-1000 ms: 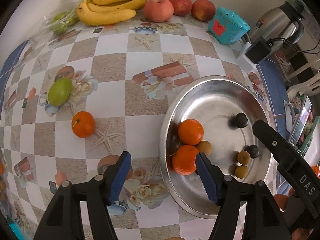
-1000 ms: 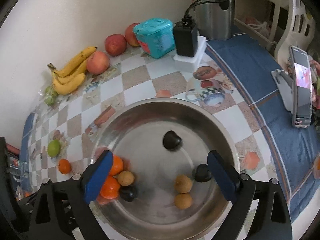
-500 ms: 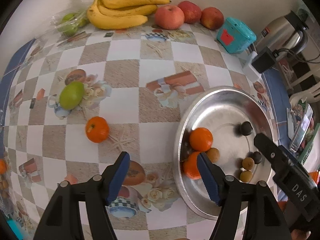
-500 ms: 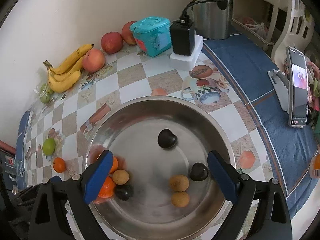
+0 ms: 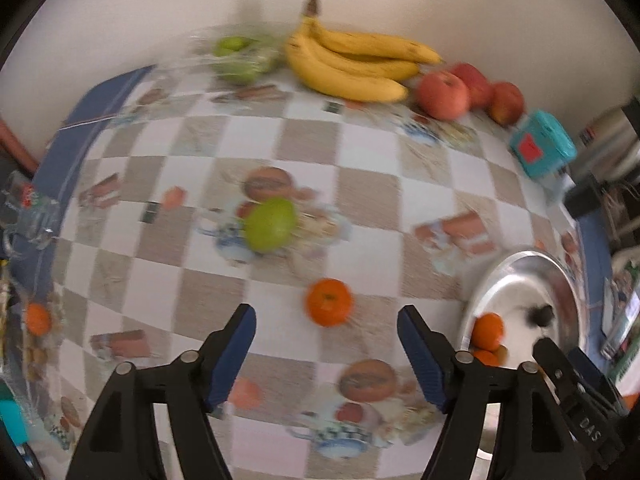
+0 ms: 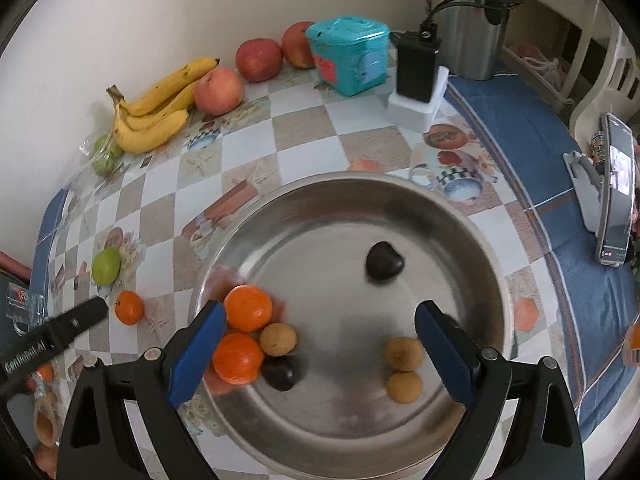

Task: Organize fruits
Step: 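Lift both open tools away from the basin, then move the left tool to the green pear while the right tool approaches a mandarin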

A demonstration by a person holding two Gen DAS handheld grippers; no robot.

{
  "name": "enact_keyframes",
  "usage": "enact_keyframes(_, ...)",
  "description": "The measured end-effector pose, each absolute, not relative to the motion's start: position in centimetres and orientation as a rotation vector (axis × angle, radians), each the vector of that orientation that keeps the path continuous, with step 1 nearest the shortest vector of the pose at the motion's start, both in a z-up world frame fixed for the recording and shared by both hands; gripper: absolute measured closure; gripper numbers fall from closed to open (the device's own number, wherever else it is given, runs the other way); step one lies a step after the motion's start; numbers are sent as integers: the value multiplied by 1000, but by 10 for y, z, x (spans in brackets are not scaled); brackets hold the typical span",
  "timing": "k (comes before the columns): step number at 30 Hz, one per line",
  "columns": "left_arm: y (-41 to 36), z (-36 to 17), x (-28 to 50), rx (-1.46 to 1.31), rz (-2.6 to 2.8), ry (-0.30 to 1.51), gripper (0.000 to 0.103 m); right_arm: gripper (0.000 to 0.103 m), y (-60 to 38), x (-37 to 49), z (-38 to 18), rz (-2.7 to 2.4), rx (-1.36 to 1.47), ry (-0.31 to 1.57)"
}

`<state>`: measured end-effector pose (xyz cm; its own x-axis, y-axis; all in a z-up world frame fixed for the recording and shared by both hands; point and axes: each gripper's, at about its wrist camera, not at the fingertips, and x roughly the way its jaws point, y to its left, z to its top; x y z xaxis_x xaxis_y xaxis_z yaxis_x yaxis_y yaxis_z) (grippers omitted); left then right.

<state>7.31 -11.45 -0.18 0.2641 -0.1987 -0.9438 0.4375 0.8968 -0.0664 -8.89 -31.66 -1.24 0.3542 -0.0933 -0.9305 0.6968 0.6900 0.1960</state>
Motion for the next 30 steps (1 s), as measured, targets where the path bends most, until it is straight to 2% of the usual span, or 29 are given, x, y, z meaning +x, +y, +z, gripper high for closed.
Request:
enact_keyframes(3,-98,-2,84,219,-377,1217,14,8,-307,-81,-12,-544,630,1111)
enact_keyframes(5,-90,-2,90,211,-351,1211,1,8,-300,-74,-10,-531,615,1115)
enact_keyframes(6,-84,-2,92,206,-339,1206,0,8,-297,-71,-9,-523,609,1116)
enact_keyframes(30,18,-2,139,54,-184,1203,0,8,-204,3,-5,-338,516,1147)
